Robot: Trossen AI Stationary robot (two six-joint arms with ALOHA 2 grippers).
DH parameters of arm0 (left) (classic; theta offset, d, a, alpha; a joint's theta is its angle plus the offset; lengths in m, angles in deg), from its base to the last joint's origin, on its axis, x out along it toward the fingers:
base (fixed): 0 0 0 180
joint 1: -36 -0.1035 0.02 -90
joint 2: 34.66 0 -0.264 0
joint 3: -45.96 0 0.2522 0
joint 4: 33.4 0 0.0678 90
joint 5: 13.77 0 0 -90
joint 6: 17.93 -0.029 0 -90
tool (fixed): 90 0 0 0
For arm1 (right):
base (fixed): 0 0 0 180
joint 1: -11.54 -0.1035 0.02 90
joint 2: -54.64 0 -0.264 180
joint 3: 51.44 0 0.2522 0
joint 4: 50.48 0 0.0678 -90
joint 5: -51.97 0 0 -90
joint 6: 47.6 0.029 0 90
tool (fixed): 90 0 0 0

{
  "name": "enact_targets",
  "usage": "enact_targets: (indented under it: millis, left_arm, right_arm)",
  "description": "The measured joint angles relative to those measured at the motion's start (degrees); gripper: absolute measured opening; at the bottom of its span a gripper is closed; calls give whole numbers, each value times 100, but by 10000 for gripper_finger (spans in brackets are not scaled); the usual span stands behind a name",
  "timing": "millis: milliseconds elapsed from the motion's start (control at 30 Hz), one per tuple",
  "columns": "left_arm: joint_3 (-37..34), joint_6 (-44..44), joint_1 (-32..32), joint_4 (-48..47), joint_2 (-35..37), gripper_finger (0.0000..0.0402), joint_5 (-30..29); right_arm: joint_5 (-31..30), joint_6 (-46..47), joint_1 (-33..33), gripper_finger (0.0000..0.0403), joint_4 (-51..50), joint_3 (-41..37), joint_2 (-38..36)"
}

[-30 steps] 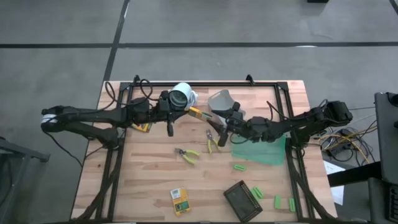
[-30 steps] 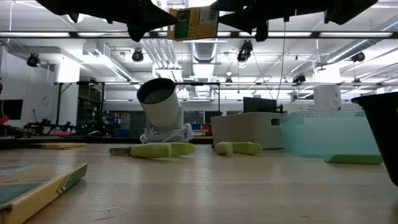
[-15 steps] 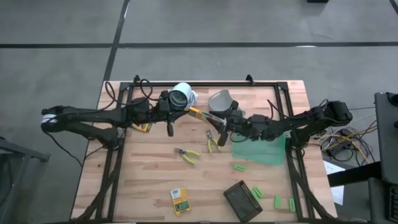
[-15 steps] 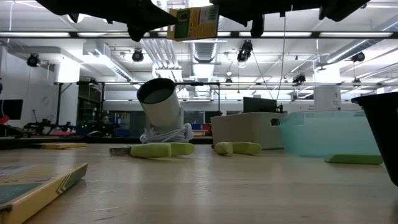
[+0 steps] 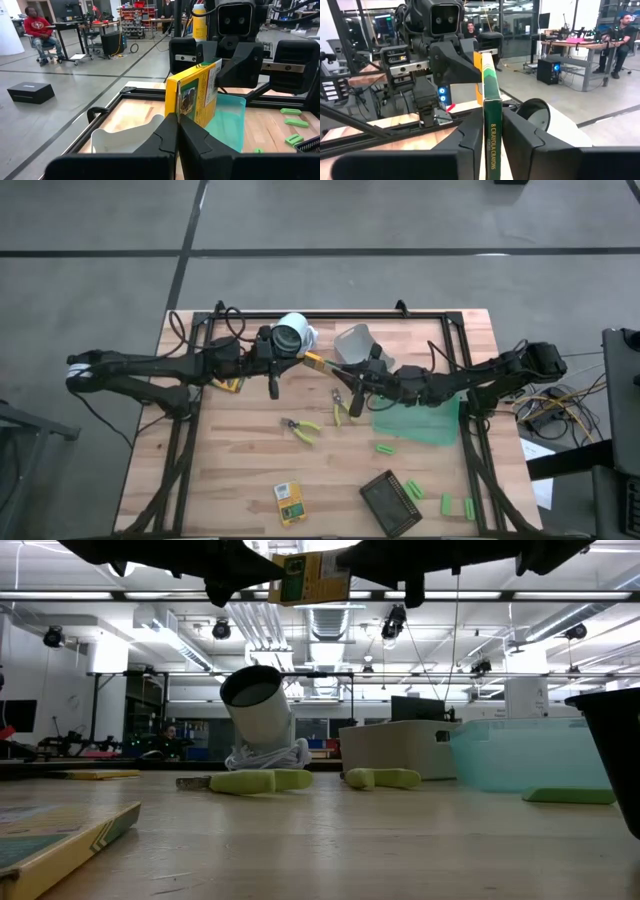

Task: Pick & Place School Supplies
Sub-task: Put the yellow crayon box into the green bin

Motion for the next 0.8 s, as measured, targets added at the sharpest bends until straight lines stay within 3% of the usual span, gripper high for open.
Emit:
enact_targets:
  millis: [200, 467, 800]
  left_arm:
    - [0, 0, 2, 0, 0, 5, -2]
    - [0, -35, 0, 0, 0, 7, -2]
    - [0, -17, 2, 4, 0, 50, -174]
  right_arm:
    - [-7, -15, 2, 35, 0, 0, 0]
    - [-7, 4, 2, 47, 0, -2, 0]
    - [-7, -1, 2, 38, -7, -4, 0]
